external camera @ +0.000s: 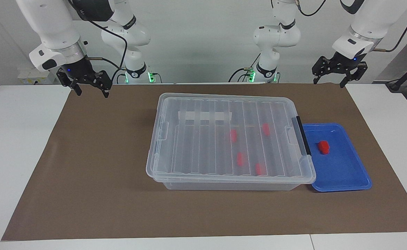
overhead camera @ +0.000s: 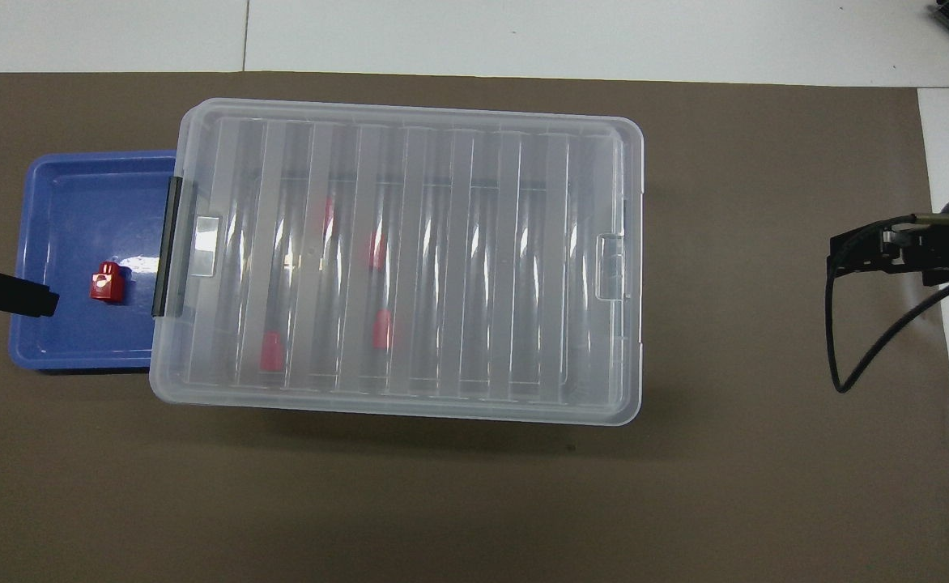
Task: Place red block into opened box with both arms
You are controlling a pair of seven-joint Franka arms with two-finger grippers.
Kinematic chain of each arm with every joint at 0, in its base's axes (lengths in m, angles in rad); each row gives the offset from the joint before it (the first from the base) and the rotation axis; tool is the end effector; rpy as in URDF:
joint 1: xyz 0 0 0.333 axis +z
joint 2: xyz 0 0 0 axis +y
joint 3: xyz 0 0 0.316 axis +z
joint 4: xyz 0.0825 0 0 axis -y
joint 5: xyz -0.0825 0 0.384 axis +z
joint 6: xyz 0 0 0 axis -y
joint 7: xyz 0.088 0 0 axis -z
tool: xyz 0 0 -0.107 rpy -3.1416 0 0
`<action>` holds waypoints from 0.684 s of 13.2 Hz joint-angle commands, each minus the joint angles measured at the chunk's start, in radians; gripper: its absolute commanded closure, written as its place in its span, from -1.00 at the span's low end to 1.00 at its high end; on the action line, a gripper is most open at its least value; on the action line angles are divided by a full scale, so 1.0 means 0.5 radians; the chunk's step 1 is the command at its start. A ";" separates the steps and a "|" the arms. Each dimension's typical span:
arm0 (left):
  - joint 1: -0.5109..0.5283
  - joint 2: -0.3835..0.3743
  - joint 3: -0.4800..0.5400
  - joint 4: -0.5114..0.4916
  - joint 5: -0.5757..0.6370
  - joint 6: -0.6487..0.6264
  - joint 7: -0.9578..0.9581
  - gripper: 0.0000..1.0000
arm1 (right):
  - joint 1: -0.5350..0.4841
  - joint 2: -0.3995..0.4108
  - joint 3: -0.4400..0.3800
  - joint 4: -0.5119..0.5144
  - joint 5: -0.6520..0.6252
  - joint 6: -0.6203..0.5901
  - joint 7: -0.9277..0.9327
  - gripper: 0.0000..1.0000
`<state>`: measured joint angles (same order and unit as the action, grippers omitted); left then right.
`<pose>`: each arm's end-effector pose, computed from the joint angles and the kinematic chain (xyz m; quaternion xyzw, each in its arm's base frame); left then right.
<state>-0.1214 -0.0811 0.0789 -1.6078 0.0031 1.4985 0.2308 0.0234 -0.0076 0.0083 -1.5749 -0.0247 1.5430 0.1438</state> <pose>0.5213 -0.0200 0.6444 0.9906 -0.1363 -0.0140 0.0030 0.5490 0.0147 0.6244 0.9983 -0.0562 -0.0110 0.0134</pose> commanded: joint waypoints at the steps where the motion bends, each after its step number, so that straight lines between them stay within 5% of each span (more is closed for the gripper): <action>1: 0.016 -0.003 -0.014 0.000 0.031 -0.021 -0.014 -1.00 | -0.016 -0.058 0.005 -0.065 0.007 0.016 -0.033 -1.00; 9: 0.013 -0.003 -0.014 0.000 0.031 -0.018 -0.014 -1.00 | -0.010 -0.089 0.005 -0.182 0.010 0.125 -0.009 -1.00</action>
<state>-0.1214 -0.0811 0.0789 -1.6078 0.0031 1.4985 0.2308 0.0235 -0.0104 0.0083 -1.5902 -0.0247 1.5484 0.1438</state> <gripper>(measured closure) 0.000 0.000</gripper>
